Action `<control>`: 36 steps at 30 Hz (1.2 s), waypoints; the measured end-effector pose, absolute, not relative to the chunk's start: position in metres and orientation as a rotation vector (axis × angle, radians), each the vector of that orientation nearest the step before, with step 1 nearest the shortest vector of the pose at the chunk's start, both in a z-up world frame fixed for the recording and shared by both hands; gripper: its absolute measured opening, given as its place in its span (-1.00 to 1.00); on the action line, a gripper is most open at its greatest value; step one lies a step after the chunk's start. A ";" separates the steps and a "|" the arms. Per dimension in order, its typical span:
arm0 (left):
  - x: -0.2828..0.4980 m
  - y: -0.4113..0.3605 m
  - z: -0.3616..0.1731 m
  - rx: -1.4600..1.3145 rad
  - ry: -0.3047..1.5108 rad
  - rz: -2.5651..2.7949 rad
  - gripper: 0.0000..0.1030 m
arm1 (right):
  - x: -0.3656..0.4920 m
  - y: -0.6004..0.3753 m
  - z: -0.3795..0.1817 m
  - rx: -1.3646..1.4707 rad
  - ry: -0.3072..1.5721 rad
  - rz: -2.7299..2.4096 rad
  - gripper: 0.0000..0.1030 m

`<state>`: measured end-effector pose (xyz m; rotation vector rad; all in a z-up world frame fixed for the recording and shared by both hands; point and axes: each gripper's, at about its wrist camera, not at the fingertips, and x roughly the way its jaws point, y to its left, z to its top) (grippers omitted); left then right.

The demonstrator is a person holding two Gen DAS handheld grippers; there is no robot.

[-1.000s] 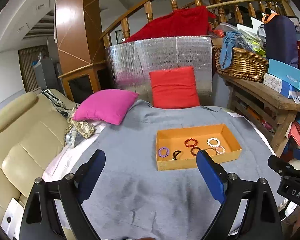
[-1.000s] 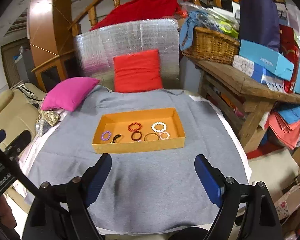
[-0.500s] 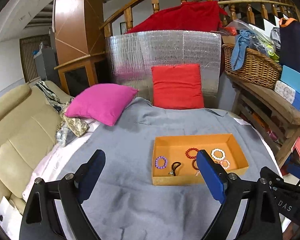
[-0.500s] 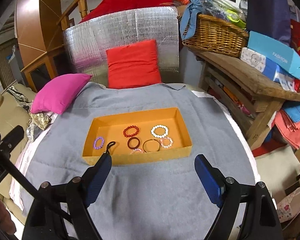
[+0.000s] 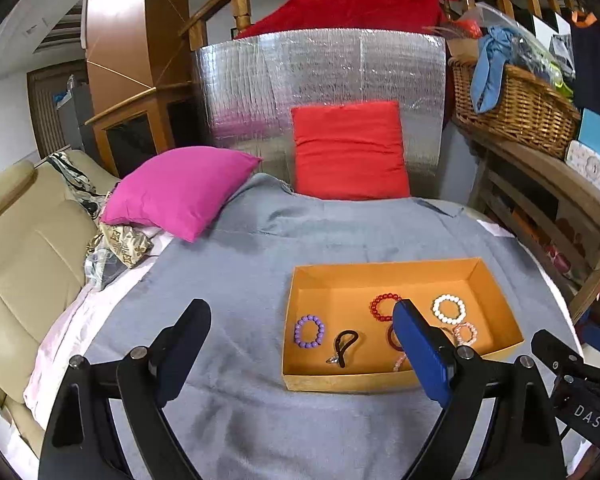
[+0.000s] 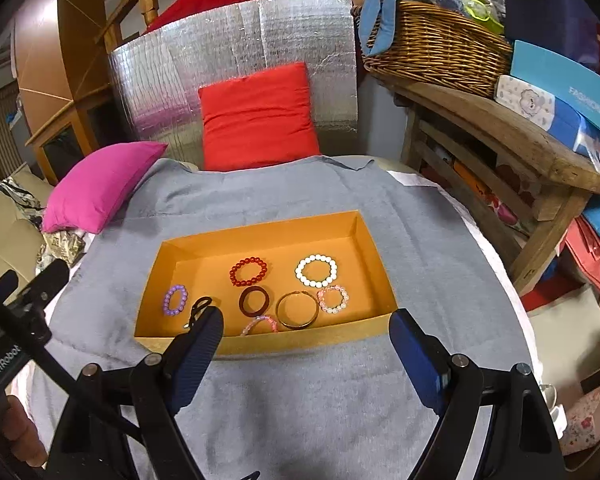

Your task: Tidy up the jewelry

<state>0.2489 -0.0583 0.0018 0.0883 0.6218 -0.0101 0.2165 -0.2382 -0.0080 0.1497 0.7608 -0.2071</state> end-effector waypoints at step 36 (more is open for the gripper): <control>0.268 -0.046 -0.021 0.101 0.654 0.011 0.79 | 0.243 -0.226 -0.036 0.156 0.799 -0.203 0.70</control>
